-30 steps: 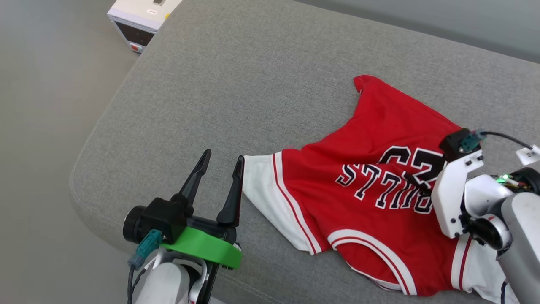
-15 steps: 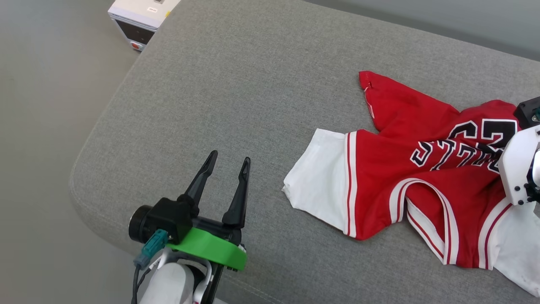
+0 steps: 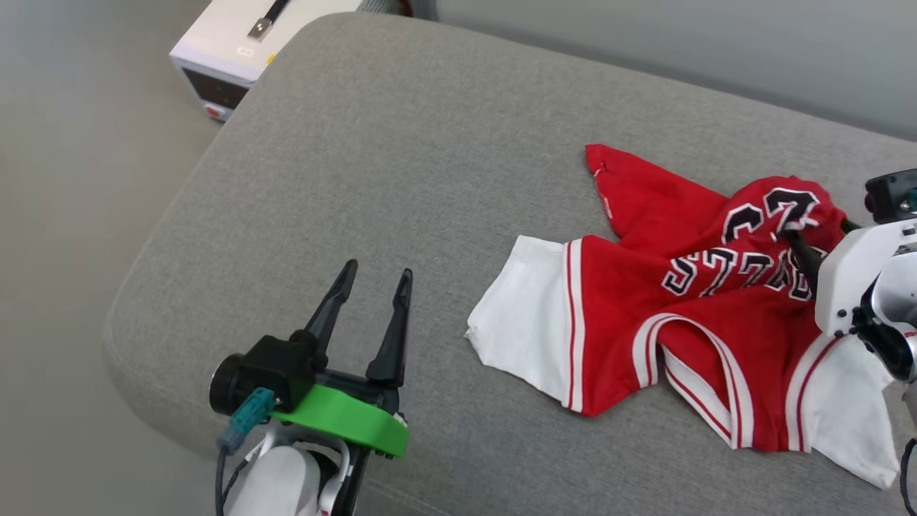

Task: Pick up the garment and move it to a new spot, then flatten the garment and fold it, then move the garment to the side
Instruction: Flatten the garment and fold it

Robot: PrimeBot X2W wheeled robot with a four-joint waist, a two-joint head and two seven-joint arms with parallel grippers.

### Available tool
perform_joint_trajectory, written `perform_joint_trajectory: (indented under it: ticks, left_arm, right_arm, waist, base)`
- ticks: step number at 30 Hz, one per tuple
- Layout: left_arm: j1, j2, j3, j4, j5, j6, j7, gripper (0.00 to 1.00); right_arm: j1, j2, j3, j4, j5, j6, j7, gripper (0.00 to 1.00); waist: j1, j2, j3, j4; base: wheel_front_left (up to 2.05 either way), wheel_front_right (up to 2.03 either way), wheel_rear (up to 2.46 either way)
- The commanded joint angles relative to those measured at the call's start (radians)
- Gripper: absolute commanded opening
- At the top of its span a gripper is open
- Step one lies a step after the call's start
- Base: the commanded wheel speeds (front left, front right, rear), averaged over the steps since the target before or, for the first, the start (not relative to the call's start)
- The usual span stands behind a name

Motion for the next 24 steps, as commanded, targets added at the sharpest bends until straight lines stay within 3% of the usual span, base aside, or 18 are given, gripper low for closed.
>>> perform_joint_trajectory:
  ticks: [1,13,24]
  left_arm:
    - [0.002,0.004,0.006,-0.001,-0.014,-0.003,-0.006,1.00]
    - [0.038,0.017,0.054,-0.004,-0.045,-0.003,-0.006,1.00]
    - [0.085,0.032,0.071,0.017,-0.072,-0.003,-0.006,1.00]
  right_arm:
    - [0.022,0.007,-0.018,-0.028,0.015,-0.001,-0.054,1.00]
    - [0.255,0.151,-0.236,-0.254,0.003,-0.001,-0.415,1.00]
    - [0.492,0.341,-0.327,-0.441,-0.097,-0.001,-0.510,1.00]
  waist:
    - [0.0000,0.0000,-0.042,-0.046]
    - [0.0000,0.0000,-0.125,-0.185]
    - [0.0000,0.0000,-0.140,-0.286]
  base:
    - [0.00,0.00,0.00]
    - [0.00,0.00,0.00]
    - [0.00,0.00,0.00]
